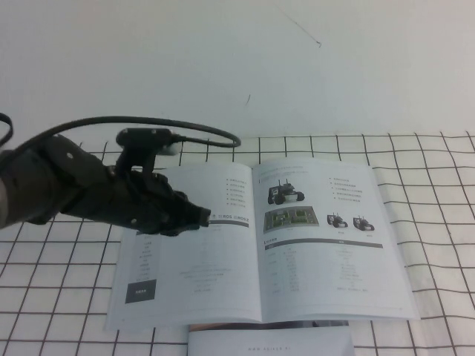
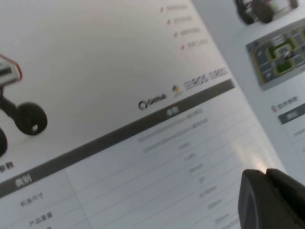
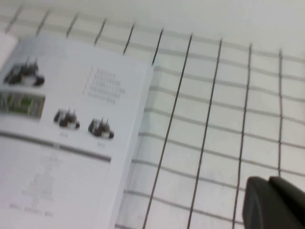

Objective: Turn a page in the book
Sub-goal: Open the closed book

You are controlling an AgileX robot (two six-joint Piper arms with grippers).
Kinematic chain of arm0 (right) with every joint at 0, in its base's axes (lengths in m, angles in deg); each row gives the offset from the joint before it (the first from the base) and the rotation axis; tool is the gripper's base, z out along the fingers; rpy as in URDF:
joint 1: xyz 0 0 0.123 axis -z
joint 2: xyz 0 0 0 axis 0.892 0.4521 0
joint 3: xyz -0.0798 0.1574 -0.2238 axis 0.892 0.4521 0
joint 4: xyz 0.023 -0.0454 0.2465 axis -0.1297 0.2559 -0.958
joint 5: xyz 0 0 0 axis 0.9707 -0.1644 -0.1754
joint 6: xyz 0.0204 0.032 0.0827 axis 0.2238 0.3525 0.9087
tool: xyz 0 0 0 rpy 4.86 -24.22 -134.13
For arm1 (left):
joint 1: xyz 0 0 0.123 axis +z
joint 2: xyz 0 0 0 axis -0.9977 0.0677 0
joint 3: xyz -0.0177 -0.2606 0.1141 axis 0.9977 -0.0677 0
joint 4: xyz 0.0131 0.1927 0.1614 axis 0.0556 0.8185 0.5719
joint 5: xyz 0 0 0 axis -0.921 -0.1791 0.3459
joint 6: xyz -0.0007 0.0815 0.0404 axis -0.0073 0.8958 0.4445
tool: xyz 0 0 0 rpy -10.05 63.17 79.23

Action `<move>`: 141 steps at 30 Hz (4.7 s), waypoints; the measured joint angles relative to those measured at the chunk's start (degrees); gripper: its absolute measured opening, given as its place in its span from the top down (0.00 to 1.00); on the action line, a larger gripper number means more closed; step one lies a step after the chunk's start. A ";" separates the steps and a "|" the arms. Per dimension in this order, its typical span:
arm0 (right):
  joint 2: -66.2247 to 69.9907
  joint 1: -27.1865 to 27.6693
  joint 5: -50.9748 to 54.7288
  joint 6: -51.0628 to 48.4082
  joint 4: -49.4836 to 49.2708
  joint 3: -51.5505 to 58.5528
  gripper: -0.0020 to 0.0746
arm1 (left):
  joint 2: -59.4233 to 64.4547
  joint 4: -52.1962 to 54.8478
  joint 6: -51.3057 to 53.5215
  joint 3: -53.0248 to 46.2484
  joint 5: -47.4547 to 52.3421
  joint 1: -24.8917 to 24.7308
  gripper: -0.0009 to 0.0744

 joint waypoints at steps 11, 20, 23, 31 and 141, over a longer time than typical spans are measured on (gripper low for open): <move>29.72 -2.84 11.09 -21.21 -17.92 -15.22 0.98 | 11.97 -7.98 0.00 1.67 -0.21 -0.04 0.99; 44.34 -6.17 13.82 -23.84 -20.08 -21.71 0.72 | 12.21 -9.21 0.33 1.80 -0.34 -0.04 0.99; 47.43 -6.17 15.11 -23.84 -21.02 -23.66 0.47 | 12.21 -9.21 0.33 1.80 -0.34 -0.04 0.99; 51.52 -6.17 15.58 -22.20 -24.57 -25.97 0.32 | 13.76 -9.32 0.23 1.69 -0.42 -0.04 0.99; 54.46 -4.60 20.10 -22.69 -30.78 -28.20 0.31 | 12.32 -2.69 -1.90 7.69 3.92 -7.07 0.99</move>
